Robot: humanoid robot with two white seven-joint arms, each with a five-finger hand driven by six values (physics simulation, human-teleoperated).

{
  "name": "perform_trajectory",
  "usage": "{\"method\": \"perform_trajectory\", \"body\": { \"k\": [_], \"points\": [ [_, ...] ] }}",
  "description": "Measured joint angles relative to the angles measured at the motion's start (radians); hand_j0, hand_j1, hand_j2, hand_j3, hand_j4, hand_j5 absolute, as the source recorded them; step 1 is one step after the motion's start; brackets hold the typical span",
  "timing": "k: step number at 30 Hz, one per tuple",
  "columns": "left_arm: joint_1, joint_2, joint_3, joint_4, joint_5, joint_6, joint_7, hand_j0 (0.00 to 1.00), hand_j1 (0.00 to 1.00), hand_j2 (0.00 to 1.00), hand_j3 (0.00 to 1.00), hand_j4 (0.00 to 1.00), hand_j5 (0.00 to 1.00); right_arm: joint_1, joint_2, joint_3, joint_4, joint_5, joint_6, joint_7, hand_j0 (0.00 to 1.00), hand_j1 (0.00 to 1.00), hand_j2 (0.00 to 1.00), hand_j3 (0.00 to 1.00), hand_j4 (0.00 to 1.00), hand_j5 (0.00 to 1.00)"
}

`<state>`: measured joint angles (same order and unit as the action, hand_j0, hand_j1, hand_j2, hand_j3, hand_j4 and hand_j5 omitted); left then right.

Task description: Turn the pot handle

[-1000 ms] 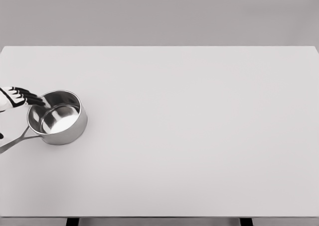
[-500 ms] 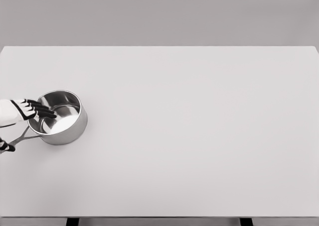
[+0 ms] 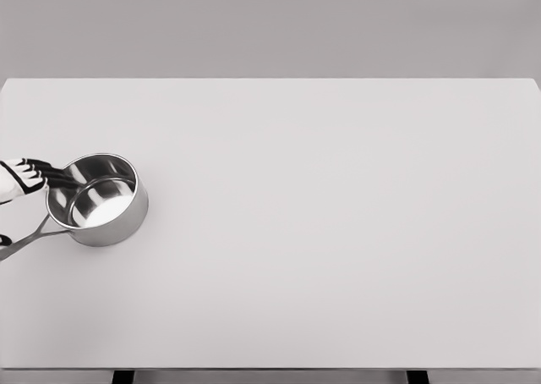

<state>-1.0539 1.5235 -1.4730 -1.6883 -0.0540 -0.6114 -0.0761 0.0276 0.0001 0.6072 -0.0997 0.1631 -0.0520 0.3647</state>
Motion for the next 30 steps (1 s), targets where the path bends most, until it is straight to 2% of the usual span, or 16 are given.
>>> {"method": "perform_trajectory", "body": {
  "k": [6, 13, 17, 21, 30],
  "points": [
    [0.002, -0.005, -0.003, -0.044, -0.003, 0.0, 0.016, 1.0, 1.0, 1.0, 1.0, 1.0, 1.0, 0.0, 0.0, 0.0, 0.0, 0.0, 0.0, 0.0, 1.0, 1.0, 1.0, 1.0, 1.0, 1.0],
    [0.004, -0.006, -0.034, -0.056, -0.016, 0.0, 0.019, 1.0, 1.0, 1.0, 1.0, 1.0, 1.0, 0.0, 0.0, 0.0, 0.0, 0.0, 0.0, 0.0, 1.0, 1.0, 1.0, 1.0, 1.0, 1.0],
    [0.003, -0.006, -0.039, -0.05, -0.044, 0.0, 0.026, 1.0, 1.0, 1.0, 1.0, 1.0, 1.0, 0.0, 0.0, 0.0, 0.0, 0.0, 0.0, 0.0, 1.0, 1.0, 1.0, 1.0, 1.0, 1.0],
    [0.003, -0.007, -0.04, -0.009, -0.087, 0.0, 0.062, 1.0, 1.0, 1.0, 1.0, 1.0, 1.0, 0.0, 0.0, 0.0, 0.0, 0.0, 0.0, 0.0, 1.0, 1.0, 1.0, 1.0, 1.0, 1.0],
    [0.005, -0.013, -0.04, 0.018, -0.115, 0.0, 0.088, 1.0, 1.0, 1.0, 1.0, 1.0, 1.0, 0.0, 0.0, 0.0, 0.0, 0.0, 0.0, 0.0, 1.0, 1.0, 1.0, 1.0, 1.0, 1.0]
  ]
}}
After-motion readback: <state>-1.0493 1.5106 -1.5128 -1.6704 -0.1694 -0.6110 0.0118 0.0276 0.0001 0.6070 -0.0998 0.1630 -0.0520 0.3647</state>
